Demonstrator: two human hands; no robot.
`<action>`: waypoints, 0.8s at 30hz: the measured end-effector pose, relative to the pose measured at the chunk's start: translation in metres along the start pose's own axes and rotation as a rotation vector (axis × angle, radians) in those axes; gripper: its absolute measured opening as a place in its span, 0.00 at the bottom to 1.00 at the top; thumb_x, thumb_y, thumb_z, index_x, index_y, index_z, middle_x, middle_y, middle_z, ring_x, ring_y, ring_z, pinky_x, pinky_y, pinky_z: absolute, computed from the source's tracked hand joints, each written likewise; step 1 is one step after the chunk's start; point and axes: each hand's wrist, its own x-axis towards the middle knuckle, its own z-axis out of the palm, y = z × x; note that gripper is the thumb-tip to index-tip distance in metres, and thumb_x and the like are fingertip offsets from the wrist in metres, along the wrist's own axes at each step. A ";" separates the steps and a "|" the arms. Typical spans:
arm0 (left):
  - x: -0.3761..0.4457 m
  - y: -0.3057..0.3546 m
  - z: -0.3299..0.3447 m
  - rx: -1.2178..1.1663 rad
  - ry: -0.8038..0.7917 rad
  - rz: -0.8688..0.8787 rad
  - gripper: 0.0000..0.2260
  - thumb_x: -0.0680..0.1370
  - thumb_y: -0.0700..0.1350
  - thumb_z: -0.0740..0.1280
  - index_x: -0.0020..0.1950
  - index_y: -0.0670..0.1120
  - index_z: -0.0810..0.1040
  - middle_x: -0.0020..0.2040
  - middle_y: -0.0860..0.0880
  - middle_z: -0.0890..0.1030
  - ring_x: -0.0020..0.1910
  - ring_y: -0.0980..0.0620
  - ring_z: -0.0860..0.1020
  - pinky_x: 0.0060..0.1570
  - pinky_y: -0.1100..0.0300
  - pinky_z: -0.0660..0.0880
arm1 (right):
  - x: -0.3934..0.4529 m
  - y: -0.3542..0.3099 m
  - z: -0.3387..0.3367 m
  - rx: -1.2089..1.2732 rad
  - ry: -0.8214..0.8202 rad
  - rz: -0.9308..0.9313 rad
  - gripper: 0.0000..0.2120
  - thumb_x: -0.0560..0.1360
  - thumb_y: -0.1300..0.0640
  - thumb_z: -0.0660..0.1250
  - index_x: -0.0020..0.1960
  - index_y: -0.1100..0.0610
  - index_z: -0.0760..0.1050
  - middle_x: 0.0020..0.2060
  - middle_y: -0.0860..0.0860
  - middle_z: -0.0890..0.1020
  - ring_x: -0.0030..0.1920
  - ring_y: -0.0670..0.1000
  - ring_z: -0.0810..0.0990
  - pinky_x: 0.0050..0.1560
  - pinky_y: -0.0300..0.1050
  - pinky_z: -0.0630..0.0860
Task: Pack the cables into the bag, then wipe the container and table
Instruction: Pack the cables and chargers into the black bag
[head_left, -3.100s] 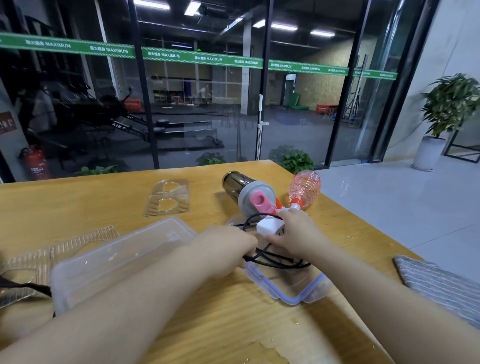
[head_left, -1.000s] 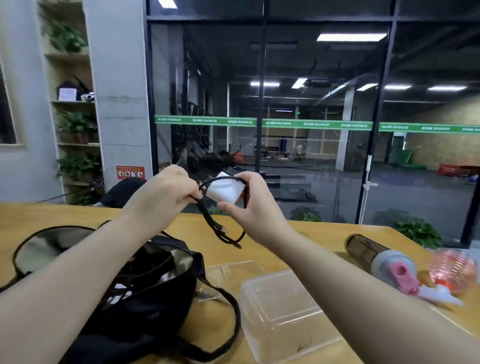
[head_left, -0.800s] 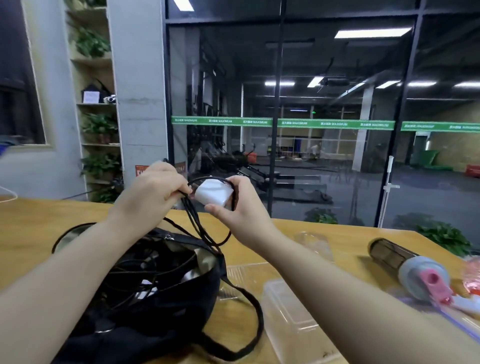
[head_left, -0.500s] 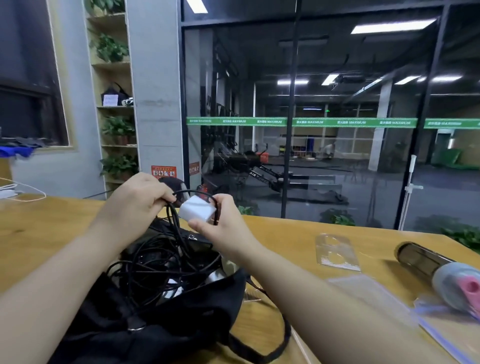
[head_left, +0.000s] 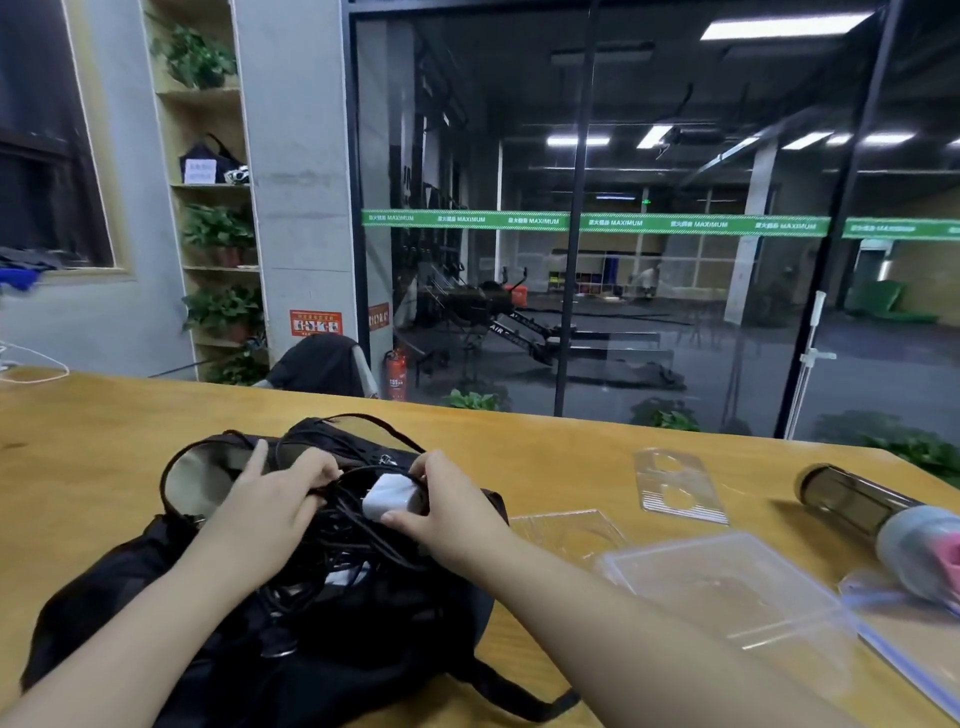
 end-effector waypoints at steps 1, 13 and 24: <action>-0.001 -0.002 0.001 -0.096 -0.073 -0.031 0.18 0.78 0.37 0.57 0.55 0.61 0.65 0.56 0.60 0.76 0.67 0.53 0.67 0.71 0.56 0.55 | 0.001 0.002 0.000 -0.051 0.002 -0.021 0.23 0.73 0.47 0.70 0.64 0.54 0.67 0.58 0.50 0.75 0.59 0.52 0.73 0.58 0.49 0.73; 0.004 0.004 0.012 0.042 -0.304 0.096 0.32 0.63 0.77 0.33 0.66 0.75 0.51 0.65 0.67 0.65 0.65 0.64 0.65 0.72 0.49 0.52 | 0.007 0.016 -0.020 -0.280 -0.170 -0.126 0.22 0.78 0.48 0.62 0.71 0.49 0.67 0.64 0.51 0.77 0.64 0.54 0.73 0.62 0.51 0.72; 0.013 0.021 0.018 0.216 -0.402 0.002 0.50 0.52 0.82 0.31 0.72 0.68 0.52 0.75 0.62 0.53 0.76 0.53 0.49 0.72 0.43 0.44 | -0.005 0.036 -0.051 -0.279 -0.167 0.141 0.11 0.78 0.49 0.61 0.48 0.56 0.75 0.42 0.52 0.79 0.45 0.55 0.78 0.38 0.44 0.72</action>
